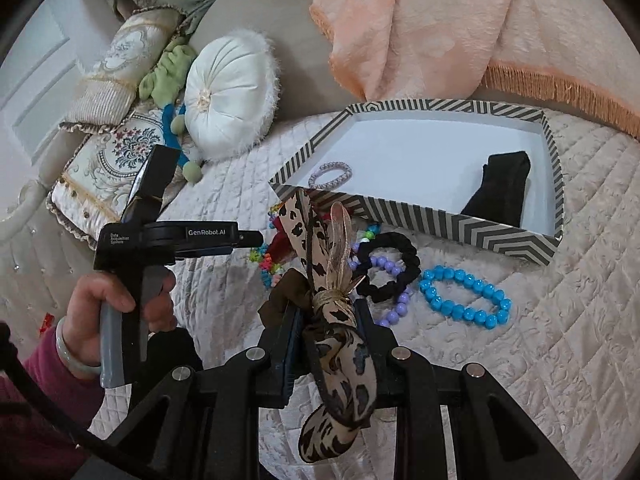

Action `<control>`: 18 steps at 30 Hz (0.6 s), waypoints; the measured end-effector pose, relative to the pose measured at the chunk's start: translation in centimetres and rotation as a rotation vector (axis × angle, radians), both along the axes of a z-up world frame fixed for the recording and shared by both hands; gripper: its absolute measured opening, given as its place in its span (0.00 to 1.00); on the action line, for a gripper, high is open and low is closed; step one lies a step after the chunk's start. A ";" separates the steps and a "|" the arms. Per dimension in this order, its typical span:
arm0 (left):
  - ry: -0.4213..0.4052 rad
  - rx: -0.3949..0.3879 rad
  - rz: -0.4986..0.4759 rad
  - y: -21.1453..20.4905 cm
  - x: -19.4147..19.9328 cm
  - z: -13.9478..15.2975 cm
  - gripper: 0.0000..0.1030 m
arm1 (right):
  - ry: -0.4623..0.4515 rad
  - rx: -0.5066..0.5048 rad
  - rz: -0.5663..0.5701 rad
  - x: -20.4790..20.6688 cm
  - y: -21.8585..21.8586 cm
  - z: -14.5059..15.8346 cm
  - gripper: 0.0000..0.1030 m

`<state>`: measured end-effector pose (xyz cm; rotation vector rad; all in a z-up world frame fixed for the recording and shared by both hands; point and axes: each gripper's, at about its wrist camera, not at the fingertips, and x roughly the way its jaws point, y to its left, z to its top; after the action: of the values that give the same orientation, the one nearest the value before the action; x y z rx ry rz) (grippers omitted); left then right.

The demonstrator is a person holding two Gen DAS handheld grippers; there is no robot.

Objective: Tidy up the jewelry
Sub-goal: 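Grasp multicolour beaded bracelet with left tool while right tool holds scrunchie raised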

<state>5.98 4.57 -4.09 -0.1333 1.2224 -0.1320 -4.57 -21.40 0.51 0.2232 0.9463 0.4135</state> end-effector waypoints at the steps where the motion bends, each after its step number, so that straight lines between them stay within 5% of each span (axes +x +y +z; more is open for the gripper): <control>1: -0.002 0.006 -0.002 0.0 0.0 0.0 0.55 | -0.001 0.002 -0.002 0.0 0.0 0.0 0.23; 7: 0.022 0.038 -0.017 -0.2 0.1 -1.2 0.55 | -0.002 0.024 -0.017 0.0 -0.5 0.2 0.23; 9: 0.022 0.022 -0.017 -0.2 0.1 -1.3 0.46 | 0.001 0.033 -0.022 0.0 -0.7 0.1 0.23; 11: 0.032 0.041 -0.040 -0.7 0.0 -1.5 0.18 | 0.002 0.042 -0.028 0.0 -0.7 0.2 0.23; 18: -0.009 -0.031 -0.045 -0.2 -1.7 0.4 0.12 | -0.033 0.054 -0.038 -0.7 -0.8 1.4 0.23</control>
<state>4.28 4.41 -3.72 -0.1319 1.2150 -0.1908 -5.30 -22.23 1.89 0.2818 0.8982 0.4069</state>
